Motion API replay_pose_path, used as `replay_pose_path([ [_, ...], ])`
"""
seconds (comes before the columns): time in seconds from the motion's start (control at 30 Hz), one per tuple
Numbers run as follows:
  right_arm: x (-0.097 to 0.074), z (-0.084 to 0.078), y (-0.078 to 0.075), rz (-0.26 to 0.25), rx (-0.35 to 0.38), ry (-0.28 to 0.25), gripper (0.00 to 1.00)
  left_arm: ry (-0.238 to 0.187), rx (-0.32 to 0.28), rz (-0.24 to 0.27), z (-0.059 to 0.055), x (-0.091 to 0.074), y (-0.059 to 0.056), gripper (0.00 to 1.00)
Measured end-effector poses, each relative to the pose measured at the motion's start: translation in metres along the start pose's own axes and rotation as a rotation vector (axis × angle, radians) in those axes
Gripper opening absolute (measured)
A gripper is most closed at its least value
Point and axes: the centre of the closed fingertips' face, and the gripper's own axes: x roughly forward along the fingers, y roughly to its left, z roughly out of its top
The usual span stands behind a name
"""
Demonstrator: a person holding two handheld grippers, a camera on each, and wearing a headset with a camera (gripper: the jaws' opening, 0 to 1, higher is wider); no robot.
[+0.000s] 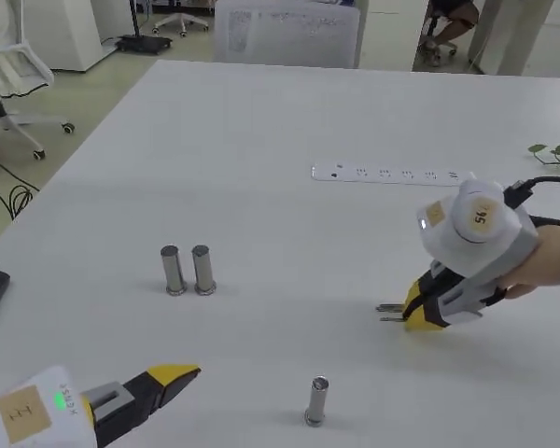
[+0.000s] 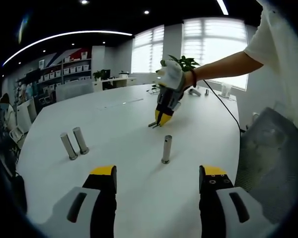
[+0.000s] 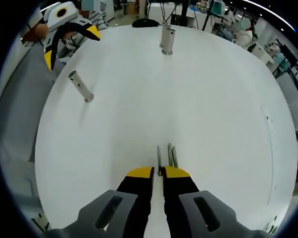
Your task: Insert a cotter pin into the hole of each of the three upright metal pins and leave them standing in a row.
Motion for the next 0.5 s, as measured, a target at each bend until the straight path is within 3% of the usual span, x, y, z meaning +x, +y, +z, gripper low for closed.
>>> replay_pose_path([
  [0.5,0.0032,-0.0049,-0.0088,0.005,0.004,0.032,0.04,0.009,0.006,-0.001,-0.0008,-0.0043,-0.0001,0.67],
])
